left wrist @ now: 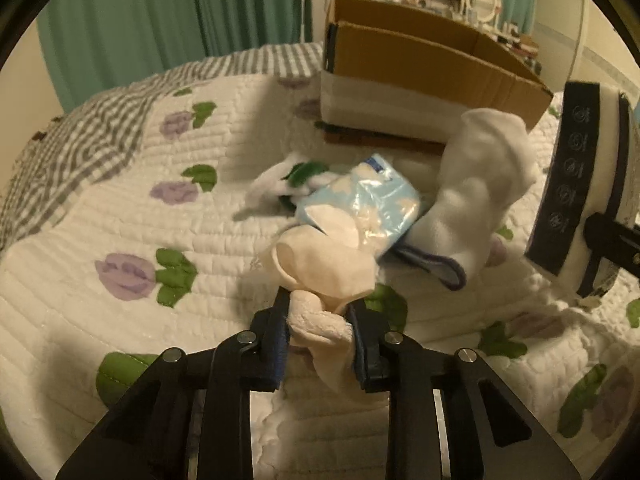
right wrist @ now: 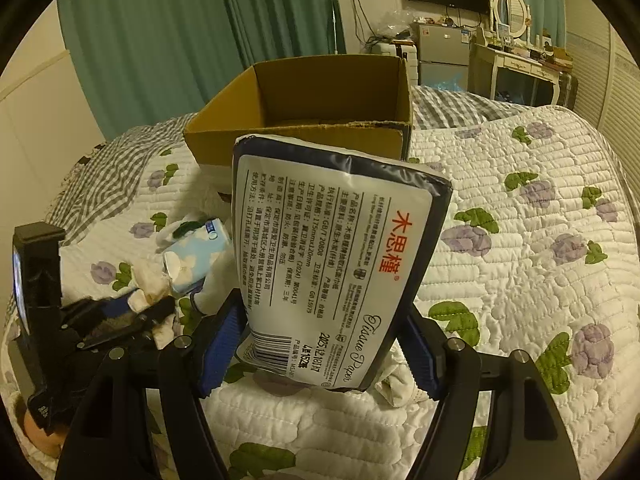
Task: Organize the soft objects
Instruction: 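Carry the tissue pack and pink plush into the box and release both, then move both tools back toward the remaining items on the quilt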
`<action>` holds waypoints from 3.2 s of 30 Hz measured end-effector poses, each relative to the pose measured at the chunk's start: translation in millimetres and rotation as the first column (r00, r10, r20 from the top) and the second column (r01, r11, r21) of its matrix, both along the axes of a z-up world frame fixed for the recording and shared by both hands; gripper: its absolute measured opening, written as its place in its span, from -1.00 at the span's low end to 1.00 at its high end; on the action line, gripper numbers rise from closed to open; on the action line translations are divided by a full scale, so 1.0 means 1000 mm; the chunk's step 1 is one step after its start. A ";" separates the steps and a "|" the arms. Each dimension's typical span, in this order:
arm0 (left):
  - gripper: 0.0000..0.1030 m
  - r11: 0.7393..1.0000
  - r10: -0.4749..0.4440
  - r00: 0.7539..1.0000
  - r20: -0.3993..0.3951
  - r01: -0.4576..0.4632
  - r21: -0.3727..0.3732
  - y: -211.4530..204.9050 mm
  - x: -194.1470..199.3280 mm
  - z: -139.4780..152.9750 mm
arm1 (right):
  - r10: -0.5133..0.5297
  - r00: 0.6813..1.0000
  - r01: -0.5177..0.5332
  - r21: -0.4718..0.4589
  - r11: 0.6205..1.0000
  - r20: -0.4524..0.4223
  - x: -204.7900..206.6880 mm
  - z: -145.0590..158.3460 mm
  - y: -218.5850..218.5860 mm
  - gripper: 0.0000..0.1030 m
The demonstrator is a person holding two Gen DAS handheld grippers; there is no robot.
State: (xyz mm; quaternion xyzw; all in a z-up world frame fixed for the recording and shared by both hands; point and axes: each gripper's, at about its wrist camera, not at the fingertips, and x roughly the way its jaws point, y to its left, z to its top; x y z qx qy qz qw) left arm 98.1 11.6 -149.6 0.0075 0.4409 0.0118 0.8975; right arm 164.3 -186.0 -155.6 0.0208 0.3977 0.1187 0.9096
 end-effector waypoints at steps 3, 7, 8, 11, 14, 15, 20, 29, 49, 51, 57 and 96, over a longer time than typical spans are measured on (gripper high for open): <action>-0.61 1.000 0.001 1.000 0.022 -0.001 -0.022 0.002 -0.006 0.005 | -0.001 1.000 0.001 -0.003 1.000 0.005 -0.003 0.001 -0.002 0.41; -0.61 0.999 0.001 0.996 0.086 0.002 -0.035 0.003 -0.023 0.027 | -0.005 1.000 0.005 0.001 1.000 0.024 -0.014 0.012 -0.004 0.41; -0.61 0.999 0.001 0.996 0.092 0.002 -0.041 0.004 -0.024 0.031 | -0.005 0.999 0.005 0.000 1.000 0.033 -0.017 0.015 -0.004 0.41; -0.61 0.997 -0.008 0.992 0.125 0.017 -0.072 0.003 -0.036 0.055 | 0.000 0.998 0.000 -0.003 1.000 0.065 -0.029 0.032 -0.005 0.41; -0.61 0.998 -0.042 0.982 0.187 0.050 -0.035 -0.007 -0.046 0.081 | 0.013 0.994 -0.012 -0.007 1.000 0.107 -0.039 0.056 -0.006 0.41; -0.60 0.998 -0.061 0.974 0.216 0.066 -0.016 -0.011 -0.049 0.092 | 0.019 0.992 -0.017 -0.015 1.000 0.126 -0.041 0.066 -0.006 0.41; -0.55 0.991 -0.135 0.927 0.350 0.127 0.047 -0.026 -0.056 0.154 | 0.081 0.973 -0.063 -0.088 0.994 0.218 -0.046 0.114 -0.003 0.41; -0.54 0.978 -0.207 0.884 0.420 0.201 0.059 -0.041 0.010 0.214 | 0.103 0.954 -0.081 -0.088 0.993 0.283 0.023 0.177 -0.001 0.41; 0.23 0.974 -0.223 0.926 0.304 0.222 0.040 -0.053 0.156 0.112 | 0.036 0.996 -0.040 0.044 0.998 0.087 0.202 0.074 -0.020 0.64; 0.23 0.979 -0.202 0.927 0.316 0.200 0.041 -0.053 0.156 0.113 | 0.016 0.994 -0.024 0.074 0.997 0.104 0.197 0.082 -0.030 0.65; 0.45 0.982 -0.190 0.915 0.356 0.180 0.064 -0.051 0.134 0.139 | -0.015 0.980 0.008 0.038 0.999 0.197 0.156 0.124 -0.039 0.74; 0.87 0.995 -0.100 0.916 0.389 0.094 0.034 -0.039 -0.040 0.121 | 0.033 0.999 -0.024 -0.214 0.977 0.038 -0.008 0.056 -0.024 0.95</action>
